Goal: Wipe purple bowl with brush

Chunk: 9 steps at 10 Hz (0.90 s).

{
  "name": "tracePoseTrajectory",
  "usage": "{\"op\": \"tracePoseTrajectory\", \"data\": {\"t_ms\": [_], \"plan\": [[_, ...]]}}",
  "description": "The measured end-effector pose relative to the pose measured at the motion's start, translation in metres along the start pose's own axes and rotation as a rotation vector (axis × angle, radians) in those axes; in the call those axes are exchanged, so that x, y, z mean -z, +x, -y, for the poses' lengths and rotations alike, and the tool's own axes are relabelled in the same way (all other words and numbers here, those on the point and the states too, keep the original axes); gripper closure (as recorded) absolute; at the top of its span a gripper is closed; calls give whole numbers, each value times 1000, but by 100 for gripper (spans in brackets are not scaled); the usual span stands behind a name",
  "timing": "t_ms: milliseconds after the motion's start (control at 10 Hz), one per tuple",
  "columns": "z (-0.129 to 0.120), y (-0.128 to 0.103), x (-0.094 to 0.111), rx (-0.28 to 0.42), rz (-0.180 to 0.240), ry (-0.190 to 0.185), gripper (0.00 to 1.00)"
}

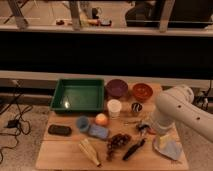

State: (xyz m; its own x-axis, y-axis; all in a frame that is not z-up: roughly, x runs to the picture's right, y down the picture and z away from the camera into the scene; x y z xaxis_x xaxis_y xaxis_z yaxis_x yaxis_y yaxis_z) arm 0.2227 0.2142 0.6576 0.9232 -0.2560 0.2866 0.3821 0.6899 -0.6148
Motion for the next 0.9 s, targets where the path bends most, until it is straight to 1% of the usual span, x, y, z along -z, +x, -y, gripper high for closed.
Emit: {"op": "tracePoseTrajectory", "data": {"t_ms": [100,200,300,400,500,600,800,900], "plan": [[-5,-3,-6,19,5,-17,20],[-8,-6,-12,54,14,-27,20],[-10,-10,-18,96,28,-8,20],[-11,-13,-21,121,37,25,20],[-11,-17,-24,153,44,67,20],[-9,-24,-24,174,57,93,20],[-11,-32,-25,195,71,121,20],[-12,-35,-28,203,70,122,20]]}}
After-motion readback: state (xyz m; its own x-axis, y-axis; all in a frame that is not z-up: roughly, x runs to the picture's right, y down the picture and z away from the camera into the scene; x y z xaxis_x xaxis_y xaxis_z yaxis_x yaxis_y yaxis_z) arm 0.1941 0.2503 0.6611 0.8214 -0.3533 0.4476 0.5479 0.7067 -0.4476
